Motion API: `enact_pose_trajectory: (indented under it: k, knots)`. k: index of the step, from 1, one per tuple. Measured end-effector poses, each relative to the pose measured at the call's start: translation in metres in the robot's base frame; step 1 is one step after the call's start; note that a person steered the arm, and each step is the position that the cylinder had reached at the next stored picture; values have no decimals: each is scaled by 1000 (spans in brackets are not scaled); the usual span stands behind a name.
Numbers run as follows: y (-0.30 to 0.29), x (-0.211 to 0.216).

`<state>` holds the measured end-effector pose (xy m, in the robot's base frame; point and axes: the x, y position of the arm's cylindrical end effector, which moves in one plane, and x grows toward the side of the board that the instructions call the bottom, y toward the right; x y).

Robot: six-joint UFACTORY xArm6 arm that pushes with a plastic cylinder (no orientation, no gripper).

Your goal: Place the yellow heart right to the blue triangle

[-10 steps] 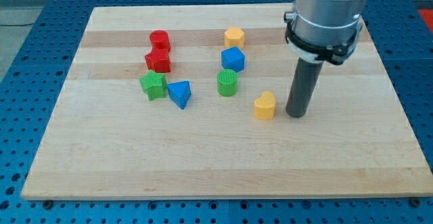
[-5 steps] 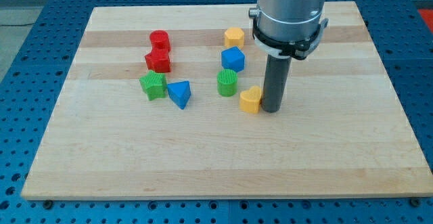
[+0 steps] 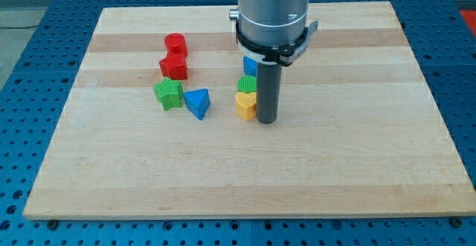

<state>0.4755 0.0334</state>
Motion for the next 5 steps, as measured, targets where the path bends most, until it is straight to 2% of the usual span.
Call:
enact_pose_trajectory:
  k: [2,5]
  knots:
    - [22,-2]
    - [-13,-10]
